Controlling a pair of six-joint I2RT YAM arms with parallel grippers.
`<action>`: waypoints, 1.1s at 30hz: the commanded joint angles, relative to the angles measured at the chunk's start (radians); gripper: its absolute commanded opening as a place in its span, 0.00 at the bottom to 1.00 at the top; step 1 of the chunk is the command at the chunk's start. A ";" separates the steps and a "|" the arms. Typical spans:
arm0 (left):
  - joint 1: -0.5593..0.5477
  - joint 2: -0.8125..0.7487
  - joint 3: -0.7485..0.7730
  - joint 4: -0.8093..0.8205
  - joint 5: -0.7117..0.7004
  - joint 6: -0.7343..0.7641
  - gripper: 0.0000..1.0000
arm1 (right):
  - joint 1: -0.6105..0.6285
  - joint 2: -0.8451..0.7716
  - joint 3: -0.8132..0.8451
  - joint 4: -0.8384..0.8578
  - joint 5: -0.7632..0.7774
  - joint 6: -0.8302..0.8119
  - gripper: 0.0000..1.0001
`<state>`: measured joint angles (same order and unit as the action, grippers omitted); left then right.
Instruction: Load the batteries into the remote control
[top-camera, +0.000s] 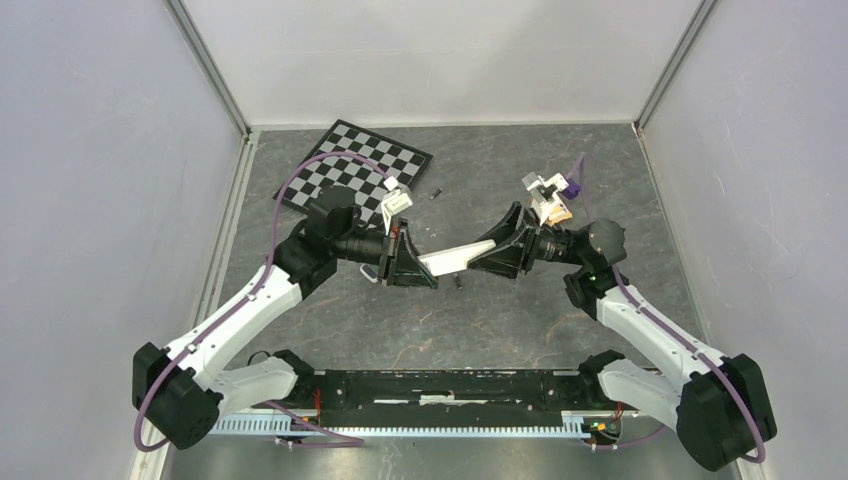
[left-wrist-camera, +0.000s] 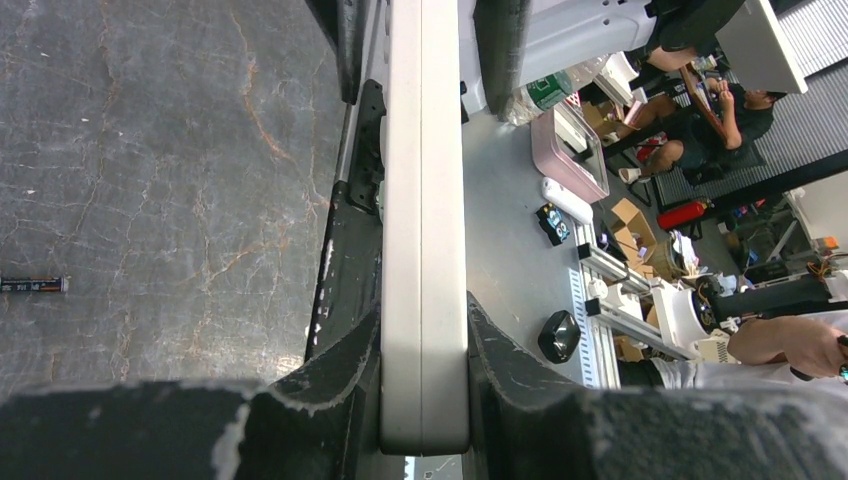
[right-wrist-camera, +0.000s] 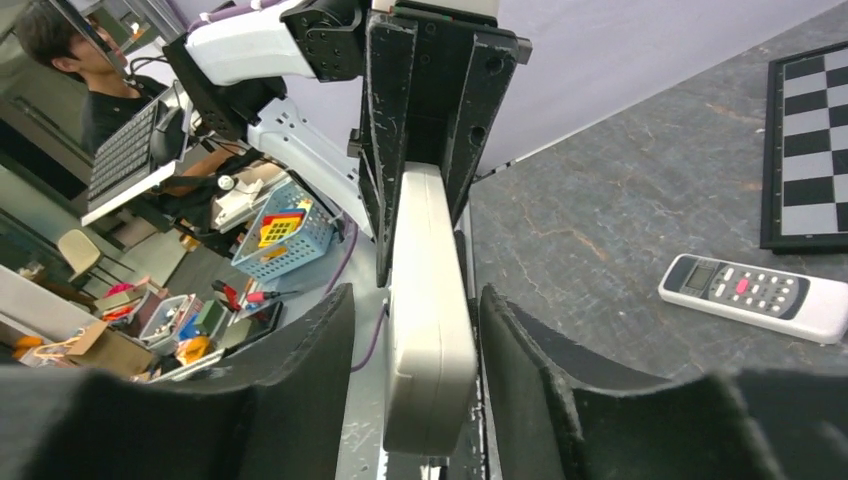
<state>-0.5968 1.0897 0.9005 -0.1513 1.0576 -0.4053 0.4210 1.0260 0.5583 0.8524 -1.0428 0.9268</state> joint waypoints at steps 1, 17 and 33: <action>0.000 -0.017 0.032 0.023 0.042 0.036 0.06 | 0.006 0.009 0.045 -0.032 0.023 -0.024 0.46; 0.000 -0.074 -0.079 0.568 -0.317 -0.474 0.90 | 0.006 -0.029 -0.024 0.115 0.273 0.254 0.24; 0.000 -0.023 -0.103 0.627 -0.325 -0.567 0.03 | 0.008 -0.015 -0.015 0.040 0.284 0.203 0.32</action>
<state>-0.5949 1.0767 0.7788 0.4824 0.7349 -0.9707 0.4282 1.0218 0.5079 0.9672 -0.7628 1.2221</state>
